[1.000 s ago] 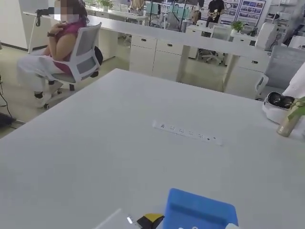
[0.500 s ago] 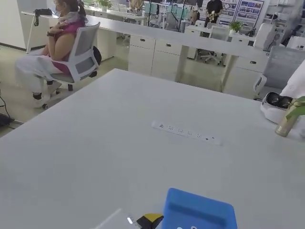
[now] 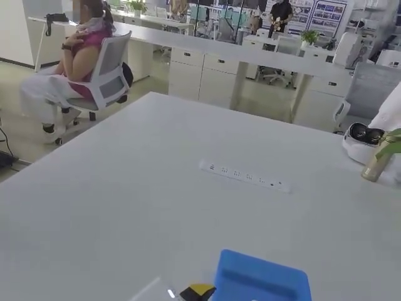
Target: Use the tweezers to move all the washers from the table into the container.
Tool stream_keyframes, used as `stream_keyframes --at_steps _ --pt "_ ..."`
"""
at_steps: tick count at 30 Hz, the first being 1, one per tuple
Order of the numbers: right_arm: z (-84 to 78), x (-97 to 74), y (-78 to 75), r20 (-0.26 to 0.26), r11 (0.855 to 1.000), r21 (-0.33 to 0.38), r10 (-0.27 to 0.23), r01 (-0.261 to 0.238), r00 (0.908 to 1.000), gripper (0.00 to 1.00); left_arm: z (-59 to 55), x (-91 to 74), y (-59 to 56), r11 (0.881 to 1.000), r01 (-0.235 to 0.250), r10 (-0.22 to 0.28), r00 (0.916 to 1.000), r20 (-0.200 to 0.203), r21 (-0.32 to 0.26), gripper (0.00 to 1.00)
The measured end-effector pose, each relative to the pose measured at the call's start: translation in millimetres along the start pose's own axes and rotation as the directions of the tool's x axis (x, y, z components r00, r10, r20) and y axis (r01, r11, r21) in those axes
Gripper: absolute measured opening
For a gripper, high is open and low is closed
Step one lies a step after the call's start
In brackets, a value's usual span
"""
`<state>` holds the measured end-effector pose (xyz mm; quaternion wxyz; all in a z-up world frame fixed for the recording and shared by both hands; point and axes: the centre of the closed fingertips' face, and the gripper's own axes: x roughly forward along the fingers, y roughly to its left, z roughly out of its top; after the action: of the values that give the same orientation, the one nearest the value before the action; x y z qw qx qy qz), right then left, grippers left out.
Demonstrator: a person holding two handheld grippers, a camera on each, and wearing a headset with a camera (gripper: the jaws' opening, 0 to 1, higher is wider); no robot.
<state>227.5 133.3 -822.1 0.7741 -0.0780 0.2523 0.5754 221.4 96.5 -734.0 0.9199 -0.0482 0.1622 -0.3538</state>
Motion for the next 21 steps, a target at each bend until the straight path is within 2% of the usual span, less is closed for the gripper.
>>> stream_keyframes --at_steps 3,9,14,17,21 --pt "-0.7 -2.9 -12.0 0.033 0.990 0.139 -0.029 0.024 0.9990 0.03 -0.5 0.3 0.2 1.000 0.000 0.000 1.0000 -0.003 0.000 0.75" --pt "-0.2 -4.6 -12.5 0.019 0.993 0.117 -0.028 0.026 0.9994 0.03 -1.1 0.7 0.7 1.000 0.001 -0.001 1.0000 -0.007 0.003 0.75" --pt "9.5 -9.3 -13.3 0.064 0.982 0.190 -0.031 0.018 0.9975 0.03 -1.6 0.7 0.6 1.000 0.002 -0.002 1.0000 -0.009 0.003 0.75" --pt "18.9 -14.8 -11.2 0.081 0.980 0.200 -0.025 0.009 0.9964 0.03 -1.5 0.6 0.7 1.000 0.003 -0.003 1.0000 -0.009 0.003 0.75" --pt "28.0 -24.3 -16.0 0.102 0.979 0.206 -0.028 0.006 0.9944 0.03 -1.5 0.3 1.5 1.000 0.001 -0.001 1.0000 -0.006 0.002 0.75"
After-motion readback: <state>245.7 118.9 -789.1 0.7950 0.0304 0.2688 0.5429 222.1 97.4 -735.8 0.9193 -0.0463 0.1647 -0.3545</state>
